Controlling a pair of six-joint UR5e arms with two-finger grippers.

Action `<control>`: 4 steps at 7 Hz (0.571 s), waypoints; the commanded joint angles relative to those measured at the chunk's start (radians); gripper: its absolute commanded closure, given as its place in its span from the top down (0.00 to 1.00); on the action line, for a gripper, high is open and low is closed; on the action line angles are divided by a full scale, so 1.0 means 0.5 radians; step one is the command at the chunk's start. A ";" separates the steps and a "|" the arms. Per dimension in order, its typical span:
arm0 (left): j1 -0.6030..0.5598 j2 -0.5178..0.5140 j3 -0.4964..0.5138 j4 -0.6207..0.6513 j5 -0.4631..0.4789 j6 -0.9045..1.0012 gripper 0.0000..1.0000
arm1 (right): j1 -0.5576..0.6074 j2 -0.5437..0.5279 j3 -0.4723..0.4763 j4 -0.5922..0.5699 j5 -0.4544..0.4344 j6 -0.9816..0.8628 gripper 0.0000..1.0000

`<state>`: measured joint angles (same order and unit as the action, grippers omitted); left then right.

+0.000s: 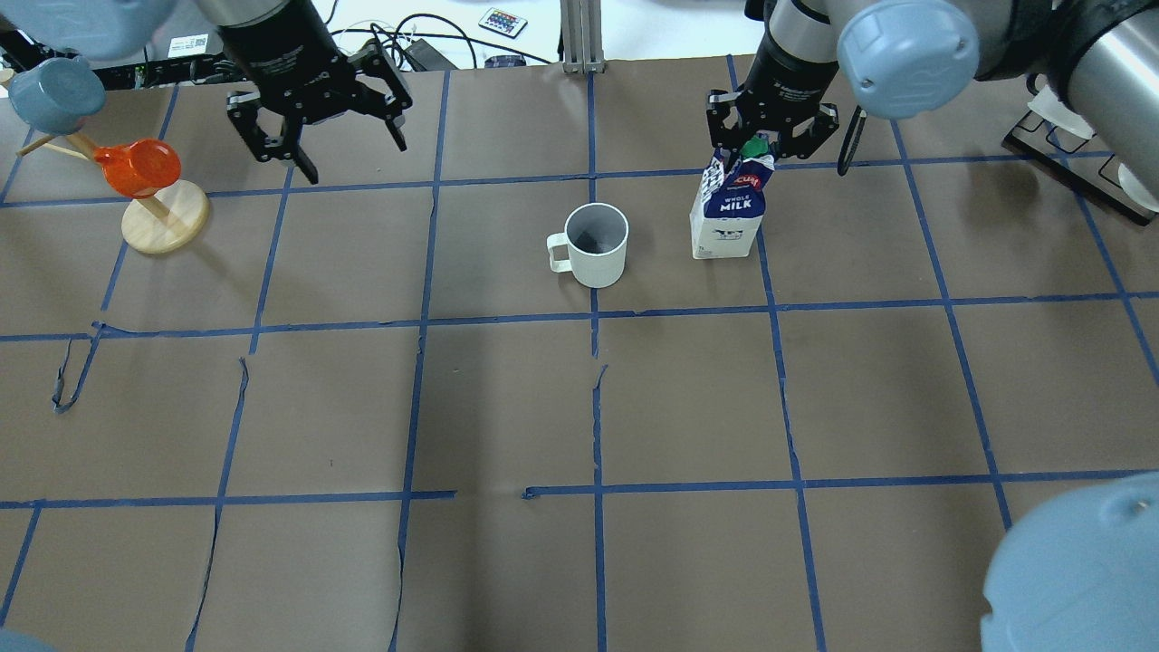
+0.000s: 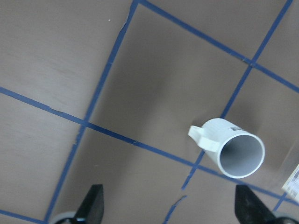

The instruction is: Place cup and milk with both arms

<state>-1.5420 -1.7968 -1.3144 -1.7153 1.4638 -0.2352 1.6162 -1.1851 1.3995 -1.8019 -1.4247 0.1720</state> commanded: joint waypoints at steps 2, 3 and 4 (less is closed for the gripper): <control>0.028 0.289 -0.288 -0.030 0.136 0.258 0.95 | 0.032 0.103 -0.056 -0.019 0.094 0.122 0.05; 0.028 0.362 -0.389 0.058 0.177 0.359 0.95 | 0.059 0.109 -0.056 -0.022 0.094 0.147 0.05; 0.028 0.433 -0.551 0.220 0.177 0.357 0.95 | 0.114 0.142 -0.062 -0.026 0.091 0.196 0.05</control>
<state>-1.5286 -1.6242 -1.5036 -1.6828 1.5400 -0.0764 1.6482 -1.1288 1.3711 -1.8127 -1.3789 0.2468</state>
